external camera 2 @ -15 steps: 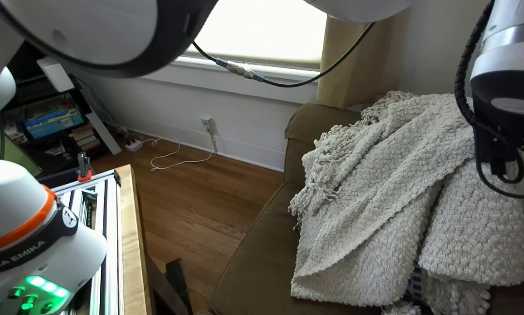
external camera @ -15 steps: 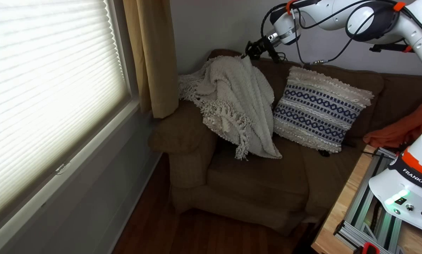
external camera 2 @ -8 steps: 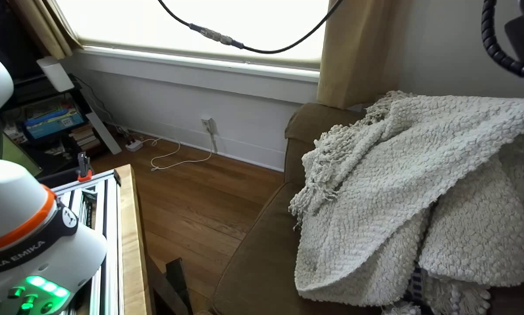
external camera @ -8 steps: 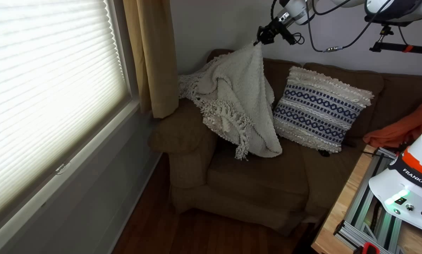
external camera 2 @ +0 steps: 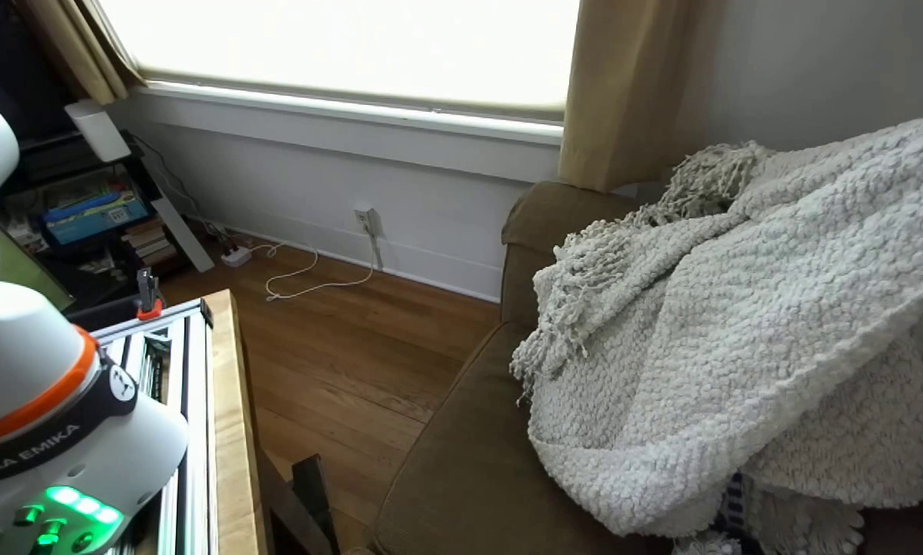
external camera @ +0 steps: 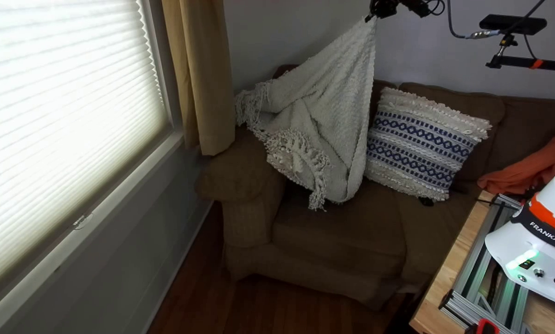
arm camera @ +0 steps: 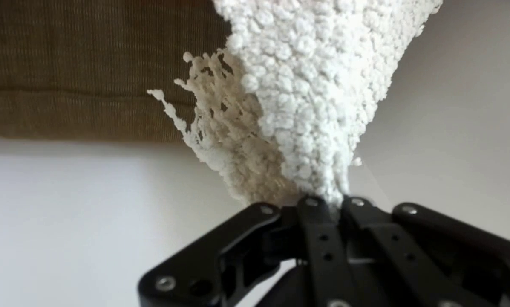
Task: Fully cover the pillow on the left with the white blanket
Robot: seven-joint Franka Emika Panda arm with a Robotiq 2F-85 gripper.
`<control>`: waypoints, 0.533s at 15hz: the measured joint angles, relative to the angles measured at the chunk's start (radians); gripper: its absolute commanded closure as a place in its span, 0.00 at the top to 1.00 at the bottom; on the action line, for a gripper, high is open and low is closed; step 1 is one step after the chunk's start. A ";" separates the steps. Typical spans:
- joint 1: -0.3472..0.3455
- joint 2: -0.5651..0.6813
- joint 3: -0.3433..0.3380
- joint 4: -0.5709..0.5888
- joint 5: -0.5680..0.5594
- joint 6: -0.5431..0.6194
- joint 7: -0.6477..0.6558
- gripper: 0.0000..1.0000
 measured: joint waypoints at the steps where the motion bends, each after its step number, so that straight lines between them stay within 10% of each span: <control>1: 0.006 -0.040 -0.002 -0.031 -0.005 0.027 -0.004 0.01; 8: 0.023 -0.237 -0.006 -0.207 -0.068 0.266 0.027 0.01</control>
